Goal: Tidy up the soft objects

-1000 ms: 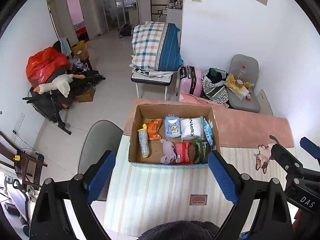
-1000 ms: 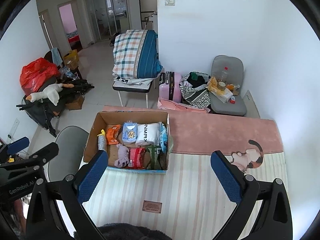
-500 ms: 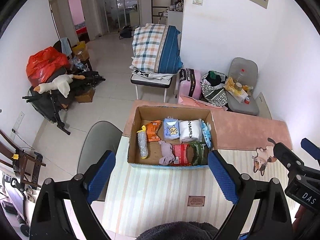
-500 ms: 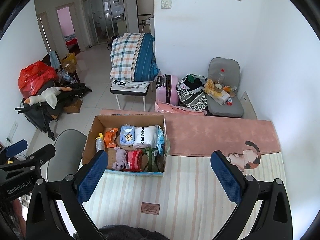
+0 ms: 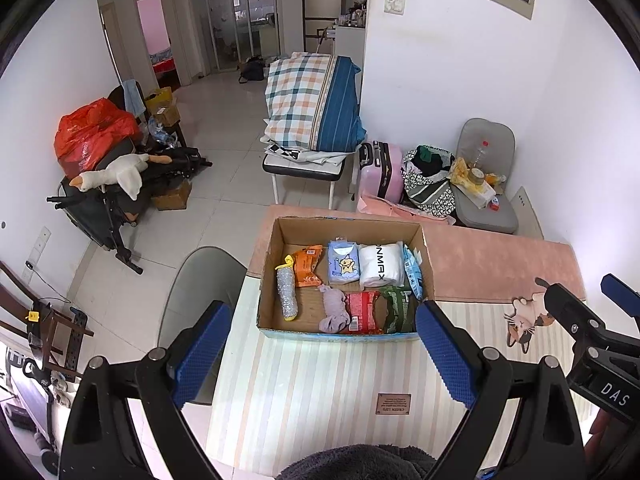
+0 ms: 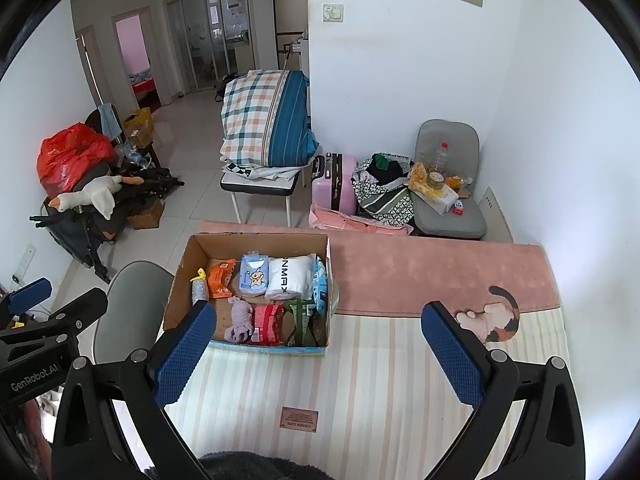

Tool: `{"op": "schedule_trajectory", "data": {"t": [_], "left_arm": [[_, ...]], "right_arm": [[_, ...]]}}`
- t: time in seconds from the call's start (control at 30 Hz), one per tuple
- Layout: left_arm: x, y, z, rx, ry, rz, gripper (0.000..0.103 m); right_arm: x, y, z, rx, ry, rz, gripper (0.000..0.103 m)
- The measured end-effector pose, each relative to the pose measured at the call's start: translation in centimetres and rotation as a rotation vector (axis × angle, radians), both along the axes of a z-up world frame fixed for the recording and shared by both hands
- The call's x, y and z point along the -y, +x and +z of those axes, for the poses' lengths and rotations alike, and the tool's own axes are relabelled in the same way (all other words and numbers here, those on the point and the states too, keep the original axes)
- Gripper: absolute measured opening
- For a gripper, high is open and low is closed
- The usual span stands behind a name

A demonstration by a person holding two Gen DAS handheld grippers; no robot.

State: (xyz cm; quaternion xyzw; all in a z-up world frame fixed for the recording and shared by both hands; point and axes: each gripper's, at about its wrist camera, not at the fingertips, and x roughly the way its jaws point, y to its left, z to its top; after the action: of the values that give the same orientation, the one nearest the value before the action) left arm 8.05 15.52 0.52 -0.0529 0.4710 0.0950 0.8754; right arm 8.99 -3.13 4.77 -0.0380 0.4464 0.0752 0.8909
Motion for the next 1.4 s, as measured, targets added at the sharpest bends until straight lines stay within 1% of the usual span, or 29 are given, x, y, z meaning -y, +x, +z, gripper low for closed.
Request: {"op": "schedule_trajectory", "data": {"t": [0.2, 0.6, 1.4], "left_arm": [[0.0, 0.0, 0.1, 0.001, 0.001, -0.001, 0.095], [0.4, 0.5, 1.2, 0.010, 0.006, 0.002, 0.095], [0.5, 0.1, 1.2, 0.012, 0.005, 0.008, 0.095]], "right_arm": [[0.1, 0.1, 0.1, 0.003, -0.001, 0.003, 0.103], [0.3, -0.1, 0.8, 0.013, 0.004, 0.010, 0.103], [0.5, -0.3, 1.1, 0.018, 0.006, 0.021, 0.103]]}}
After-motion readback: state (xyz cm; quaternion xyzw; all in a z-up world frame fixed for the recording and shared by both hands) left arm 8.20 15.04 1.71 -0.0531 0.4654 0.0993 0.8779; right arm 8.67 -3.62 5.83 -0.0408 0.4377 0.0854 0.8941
